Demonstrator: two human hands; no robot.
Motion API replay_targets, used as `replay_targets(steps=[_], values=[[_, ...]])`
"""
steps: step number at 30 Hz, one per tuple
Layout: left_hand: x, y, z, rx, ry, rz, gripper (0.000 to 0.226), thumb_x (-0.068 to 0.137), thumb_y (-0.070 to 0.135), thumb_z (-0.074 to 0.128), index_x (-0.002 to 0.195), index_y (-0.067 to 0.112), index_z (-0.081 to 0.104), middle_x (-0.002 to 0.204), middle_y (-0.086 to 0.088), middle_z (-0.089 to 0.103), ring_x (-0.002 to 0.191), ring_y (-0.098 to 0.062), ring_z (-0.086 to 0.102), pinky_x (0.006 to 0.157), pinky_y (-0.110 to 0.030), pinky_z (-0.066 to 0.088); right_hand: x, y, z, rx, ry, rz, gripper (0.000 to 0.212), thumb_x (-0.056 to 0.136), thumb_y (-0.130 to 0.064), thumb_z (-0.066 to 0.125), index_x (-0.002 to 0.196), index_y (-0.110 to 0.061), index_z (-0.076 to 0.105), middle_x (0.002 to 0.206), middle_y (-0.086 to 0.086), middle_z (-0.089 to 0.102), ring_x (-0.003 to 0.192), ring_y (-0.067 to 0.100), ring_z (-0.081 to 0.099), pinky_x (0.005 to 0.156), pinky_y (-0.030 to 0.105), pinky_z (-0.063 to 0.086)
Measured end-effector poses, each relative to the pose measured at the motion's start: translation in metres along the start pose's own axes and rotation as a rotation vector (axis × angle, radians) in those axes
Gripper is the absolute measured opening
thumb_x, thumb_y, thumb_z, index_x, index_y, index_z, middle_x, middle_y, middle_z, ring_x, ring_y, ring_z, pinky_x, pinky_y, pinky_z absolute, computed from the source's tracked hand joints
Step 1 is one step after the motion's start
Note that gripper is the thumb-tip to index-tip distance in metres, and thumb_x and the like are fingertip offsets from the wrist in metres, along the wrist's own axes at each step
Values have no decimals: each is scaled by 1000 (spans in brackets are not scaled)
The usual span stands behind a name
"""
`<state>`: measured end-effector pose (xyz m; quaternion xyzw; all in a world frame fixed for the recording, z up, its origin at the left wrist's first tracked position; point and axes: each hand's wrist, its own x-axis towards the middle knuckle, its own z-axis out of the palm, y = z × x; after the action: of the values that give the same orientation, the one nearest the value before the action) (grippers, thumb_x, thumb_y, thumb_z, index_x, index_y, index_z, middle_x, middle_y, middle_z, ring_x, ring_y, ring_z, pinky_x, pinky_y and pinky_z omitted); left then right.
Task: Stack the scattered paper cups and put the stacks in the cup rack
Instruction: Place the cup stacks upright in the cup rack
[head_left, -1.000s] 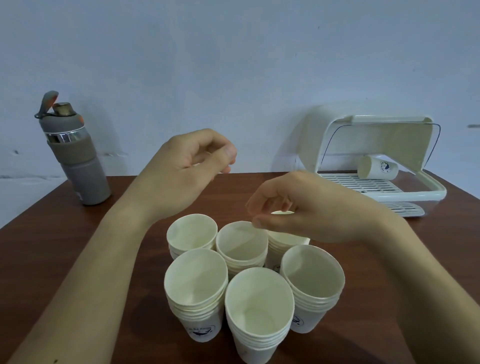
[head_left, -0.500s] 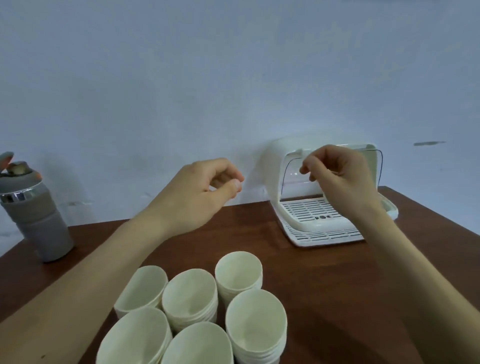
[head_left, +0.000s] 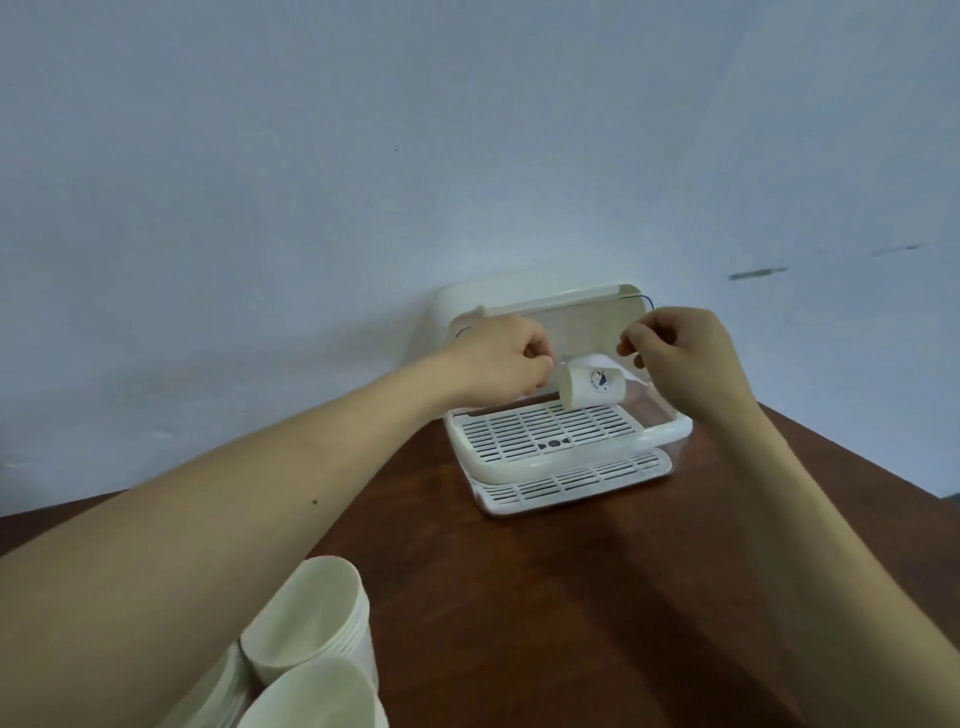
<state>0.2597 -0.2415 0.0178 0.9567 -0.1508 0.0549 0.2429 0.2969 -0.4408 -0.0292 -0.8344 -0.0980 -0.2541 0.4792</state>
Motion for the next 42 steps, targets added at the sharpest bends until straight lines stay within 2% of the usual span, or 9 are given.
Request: replay_targets(steps=[5, 10, 15, 22, 29, 33, 36, 38, 42], values=[[45, -7, 36, 31, -66, -105, 26, 98, 15, 47, 110, 8, 70, 110, -12, 72, 104, -27, 65, 94, -43, 54, 5, 18, 0, -173, -115, -4, 27, 92, -9, 50, 83, -15, 74, 63, -6, 63, 53, 11, 53, 50, 24, 36], [79, -17, 64, -118, -37, -235, 29, 98, 10, 47, 115, 8, 70, 108, -11, 62, 82, -25, 55, 77, -40, 54, 10, 40, 2, -191, -113, 38, 33, 90, -4, 46, 90, -16, 76, 78, -1, 71, 53, 10, 53, 52, 24, 38], [101, -20, 88, -327, -29, -354, 33, 98, 8, 49, 126, 6, 66, 116, -5, 55, 102, -21, 47, 82, -30, 39, 13, 43, 2, -149, -114, 39, 33, 90, -3, 45, 92, -16, 76, 86, 0, 75, 56, 8, 54, 53, 22, 38], [123, -26, 102, -442, -94, -491, 48, 98, 12, 53, 146, 10, 47, 154, -8, 42, 143, -27, 37, 95, -37, 33, 13, 44, 3, -103, -115, 44, 34, 91, -2, 45, 93, -15, 76, 89, -1, 76, 61, 5, 56, 54, 18, 38], [122, -27, 108, -456, -76, -497, 45, 94, 7, 56, 139, 7, 52, 144, -11, 52, 126, -26, 51, 89, -36, 37, 12, 44, 2, -106, -85, 74, 35, 88, -2, 44, 91, -15, 76, 83, -2, 73, 57, 7, 54, 54, 22, 37], [115, -26, 95, -390, 18, -422, 36, 88, 8, 63, 124, 3, 60, 121, -12, 62, 108, -26, 60, 71, -29, 43, 12, 45, 1, -125, -79, 108, 35, 87, -2, 44, 92, -14, 76, 84, -1, 72, 61, 12, 57, 56, 24, 40], [102, -21, 82, -317, 137, -341, 8, 85, 2, 65, 88, 8, 70, 94, -10, 65, 90, -26, 60, 75, -30, 48, 10, 43, 1, -146, -96, 128, 29, 87, -6, 50, 96, -14, 76, 91, 0, 74, 76, 17, 64, 67, 27, 47], [92, -18, 73, -276, 183, -310, 24, 83, 0, 64, 68, 18, 65, 80, -3, 64, 88, -25, 62, 81, -30, 51, 8, 41, 2, -149, -148, 142, 21, 88, -15, 59, 104, -14, 73, 99, -1, 72, 92, 19, 66, 76, 30, 49], [61, -13, 52, -269, 229, -258, 23, 78, 2, 68, 71, 23, 61, 80, 4, 65, 91, -21, 64, 80, -28, 53, 1, 28, 9, -89, -429, 162, 71, 79, -48, 77, 139, -18, 53, 126, -2, 59, 114, 17, 60, 93, 36, 49]])
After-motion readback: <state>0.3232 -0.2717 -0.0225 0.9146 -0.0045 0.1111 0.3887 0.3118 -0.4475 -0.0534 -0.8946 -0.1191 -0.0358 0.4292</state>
